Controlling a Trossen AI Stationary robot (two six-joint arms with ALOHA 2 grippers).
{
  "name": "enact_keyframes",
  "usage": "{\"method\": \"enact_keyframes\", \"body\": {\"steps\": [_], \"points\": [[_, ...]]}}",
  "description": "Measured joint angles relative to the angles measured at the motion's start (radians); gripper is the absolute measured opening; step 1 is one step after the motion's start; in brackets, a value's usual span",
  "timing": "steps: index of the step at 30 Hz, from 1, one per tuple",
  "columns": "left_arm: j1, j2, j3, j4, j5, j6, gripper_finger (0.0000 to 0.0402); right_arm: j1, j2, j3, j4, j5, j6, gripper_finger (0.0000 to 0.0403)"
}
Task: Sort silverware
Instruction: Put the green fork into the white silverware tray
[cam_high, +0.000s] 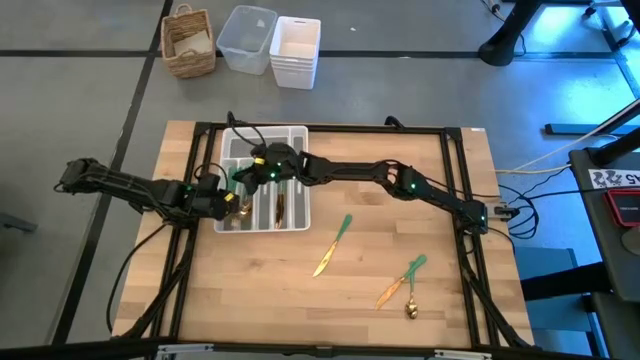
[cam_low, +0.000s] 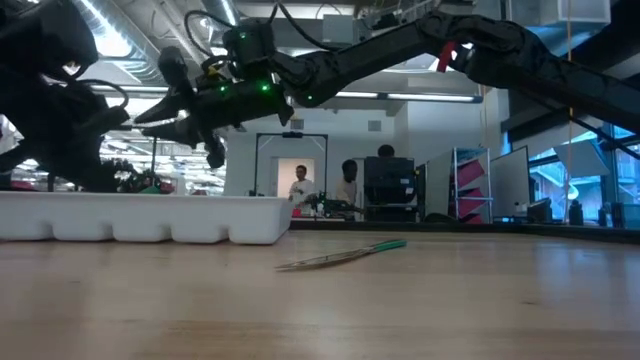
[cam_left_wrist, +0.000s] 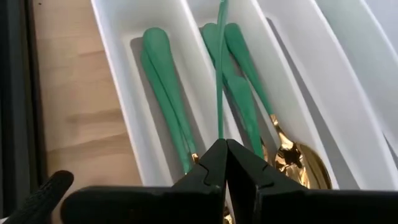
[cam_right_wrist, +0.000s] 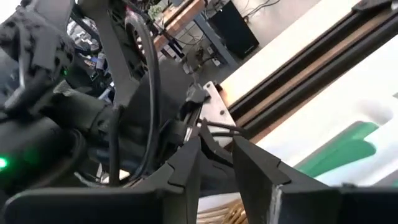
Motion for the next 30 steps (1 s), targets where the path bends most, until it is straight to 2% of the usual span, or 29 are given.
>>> {"method": "enact_keyframes", "body": {"steps": [5, 11, 16, 21, 25, 30], "points": [[-0.003, -0.016, 0.000, 0.041, 0.019, 0.053, 0.0001, -0.019, -0.030, 0.000, -0.002, -0.043, -0.001, 0.0095], [-0.003, -0.030, 0.000, 0.149, 0.085, 0.197, 0.0001, -0.050, -0.101, 0.000, -0.007, -0.120, -0.027, 0.0095], [-0.001, -0.035, 0.000, 0.231, 0.149, 0.380, 0.0001, -0.084, -0.190, 0.000, -0.003, -0.213, -0.027, 0.0095], [0.020, -0.035, 0.000, 0.252, 0.192, 0.491, 0.0005, -0.120, -0.283, 0.000, -0.044, -0.290, -0.033, 0.0095], [0.051, -0.033, 0.000, 0.253, 0.250, 0.483, 0.0039, -0.152, -0.381, 0.000, -0.165, -0.301, -0.129, 0.0095], [0.087, -0.033, 0.001, 0.323, 0.295, 0.467, 0.0094, -0.191, -0.524, 0.000, -0.414, -0.294, -0.313, 0.0095]]}}
